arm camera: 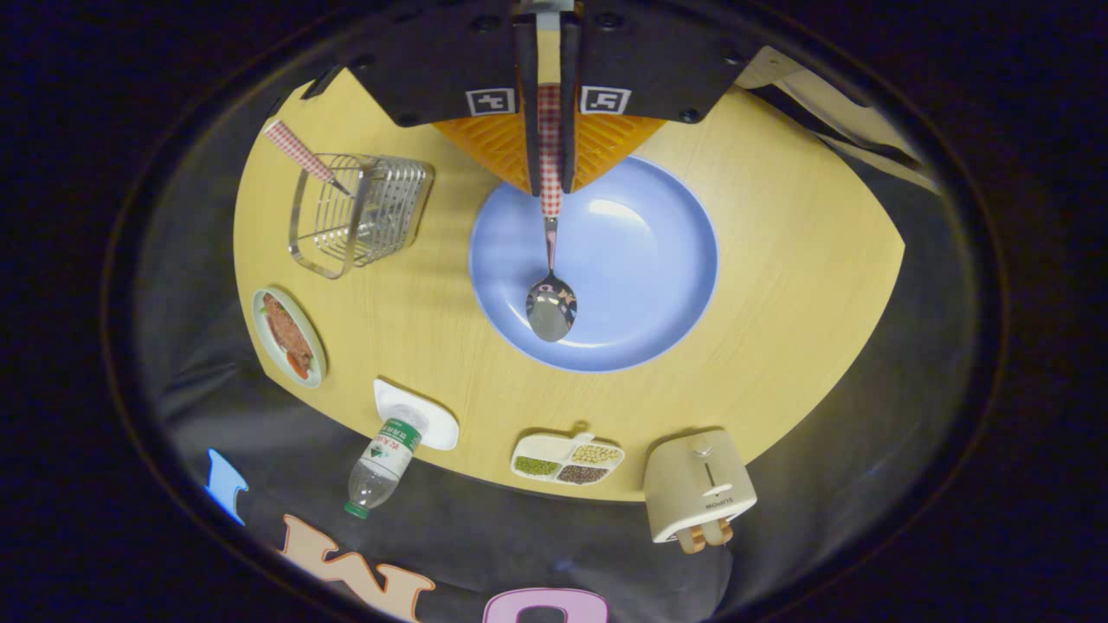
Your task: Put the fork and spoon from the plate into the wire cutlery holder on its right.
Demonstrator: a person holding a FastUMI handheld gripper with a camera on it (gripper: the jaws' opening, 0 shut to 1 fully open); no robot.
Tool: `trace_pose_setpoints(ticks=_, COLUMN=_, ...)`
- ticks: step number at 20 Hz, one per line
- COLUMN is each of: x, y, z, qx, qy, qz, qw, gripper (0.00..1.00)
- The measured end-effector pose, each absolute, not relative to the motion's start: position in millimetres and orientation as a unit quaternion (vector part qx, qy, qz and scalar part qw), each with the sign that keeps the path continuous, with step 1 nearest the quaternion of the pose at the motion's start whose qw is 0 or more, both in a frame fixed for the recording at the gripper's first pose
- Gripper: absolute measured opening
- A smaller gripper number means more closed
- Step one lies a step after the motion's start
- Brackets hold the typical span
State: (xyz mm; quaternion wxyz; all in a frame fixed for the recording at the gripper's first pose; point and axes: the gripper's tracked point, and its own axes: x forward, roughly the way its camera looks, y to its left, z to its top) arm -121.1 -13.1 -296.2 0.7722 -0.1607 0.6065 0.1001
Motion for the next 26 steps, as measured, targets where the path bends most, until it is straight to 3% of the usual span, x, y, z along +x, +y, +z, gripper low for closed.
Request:
trace_pose_setpoints(ticks=17, x=-94, y=-127, z=-212, qx=-0.217, qy=0.647, qz=0.136, qw=0.718, gripper=0.13)
trace_pose_setpoints(ticks=26, x=-103, y=-185, z=-203, qx=-0.245, qy=0.684, qz=0.138, qw=0.673, gripper=0.13)
